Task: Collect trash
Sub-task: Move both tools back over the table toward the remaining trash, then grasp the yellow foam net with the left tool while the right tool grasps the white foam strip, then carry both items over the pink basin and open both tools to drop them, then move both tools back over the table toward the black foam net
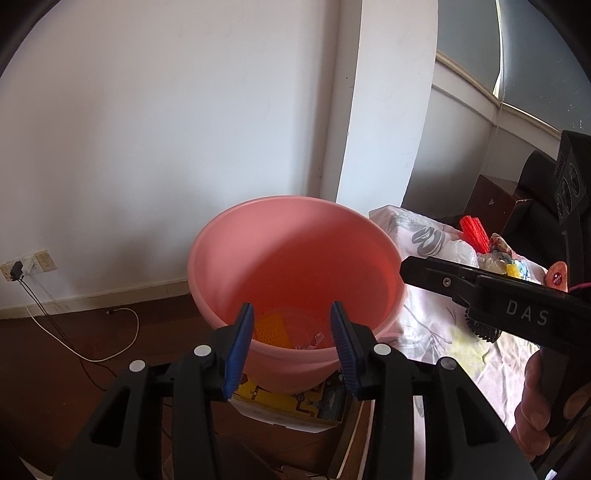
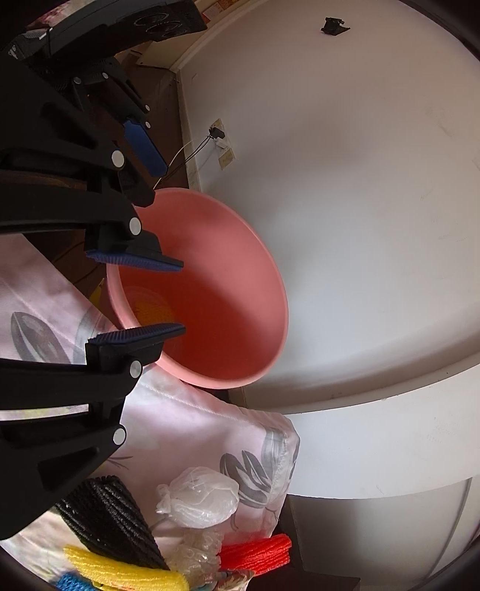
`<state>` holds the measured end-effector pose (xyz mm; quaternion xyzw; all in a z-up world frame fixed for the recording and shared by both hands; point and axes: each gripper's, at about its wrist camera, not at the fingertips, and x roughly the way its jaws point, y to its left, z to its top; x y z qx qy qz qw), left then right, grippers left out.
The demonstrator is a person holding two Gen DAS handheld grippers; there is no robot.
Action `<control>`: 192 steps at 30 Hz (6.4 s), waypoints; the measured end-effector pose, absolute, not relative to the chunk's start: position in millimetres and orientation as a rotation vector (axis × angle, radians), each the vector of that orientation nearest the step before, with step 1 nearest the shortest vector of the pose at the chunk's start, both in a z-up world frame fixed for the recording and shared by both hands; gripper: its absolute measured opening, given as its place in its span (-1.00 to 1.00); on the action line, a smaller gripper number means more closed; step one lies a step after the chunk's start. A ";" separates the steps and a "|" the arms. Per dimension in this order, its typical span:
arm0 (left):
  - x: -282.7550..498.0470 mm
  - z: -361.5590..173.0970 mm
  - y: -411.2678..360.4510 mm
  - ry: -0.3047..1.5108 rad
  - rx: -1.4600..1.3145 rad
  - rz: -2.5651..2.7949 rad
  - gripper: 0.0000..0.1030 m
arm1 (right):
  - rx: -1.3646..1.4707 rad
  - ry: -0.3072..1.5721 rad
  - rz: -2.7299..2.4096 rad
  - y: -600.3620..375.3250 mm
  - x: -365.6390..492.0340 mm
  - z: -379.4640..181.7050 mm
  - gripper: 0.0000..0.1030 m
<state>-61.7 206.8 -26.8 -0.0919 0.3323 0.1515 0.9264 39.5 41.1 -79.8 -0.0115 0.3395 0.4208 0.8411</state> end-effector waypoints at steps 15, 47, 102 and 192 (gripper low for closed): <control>-54.9 -19.5 139.6 0.665 -0.136 0.125 -0.08 | -0.037 0.671 0.734 -66.7 13.0 -77.6 -0.42; 58.6 -39.5 -0.9 0.774 -0.106 -0.232 -0.04 | 0.162 0.676 0.324 -260.7 29.4 -103.7 -0.25; 3.3 -21.6 4.0 0.696 -0.129 -0.242 -0.80 | 0.214 0.732 0.164 -270.0 37.8 -126.6 -0.40; -44.6 -25.5 213.9 0.613 -0.273 0.360 -0.27 | -0.094 0.636 0.914 59.4 43.9 -73.6 -0.09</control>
